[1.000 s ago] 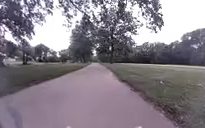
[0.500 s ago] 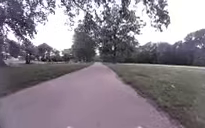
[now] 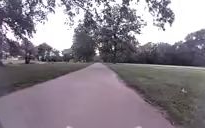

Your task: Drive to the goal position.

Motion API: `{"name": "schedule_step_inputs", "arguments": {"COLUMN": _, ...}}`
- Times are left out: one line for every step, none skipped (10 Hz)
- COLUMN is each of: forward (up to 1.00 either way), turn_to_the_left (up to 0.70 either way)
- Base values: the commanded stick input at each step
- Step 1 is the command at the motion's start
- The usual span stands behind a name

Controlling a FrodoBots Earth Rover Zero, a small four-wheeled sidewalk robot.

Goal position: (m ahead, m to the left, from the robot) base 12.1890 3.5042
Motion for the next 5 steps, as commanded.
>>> {"name": "schedule_step_inputs", "arguments": {"forward": 0.7, "turn_to_the_left": 0.02}}
{"name": "schedule_step_inputs", "arguments": {"forward": 0.7, "turn_to_the_left": 0.01}}
{"name": "schedule_step_inputs", "arguments": {"forward": 0.7, "turn_to_the_left": 0.01}}
{"name": "schedule_step_inputs", "arguments": {"forward": 0.7, "turn_to_the_left": 0.01}}
{"name": "schedule_step_inputs", "arguments": {"forward": 0.7, "turn_to_the_left": 0.03}}
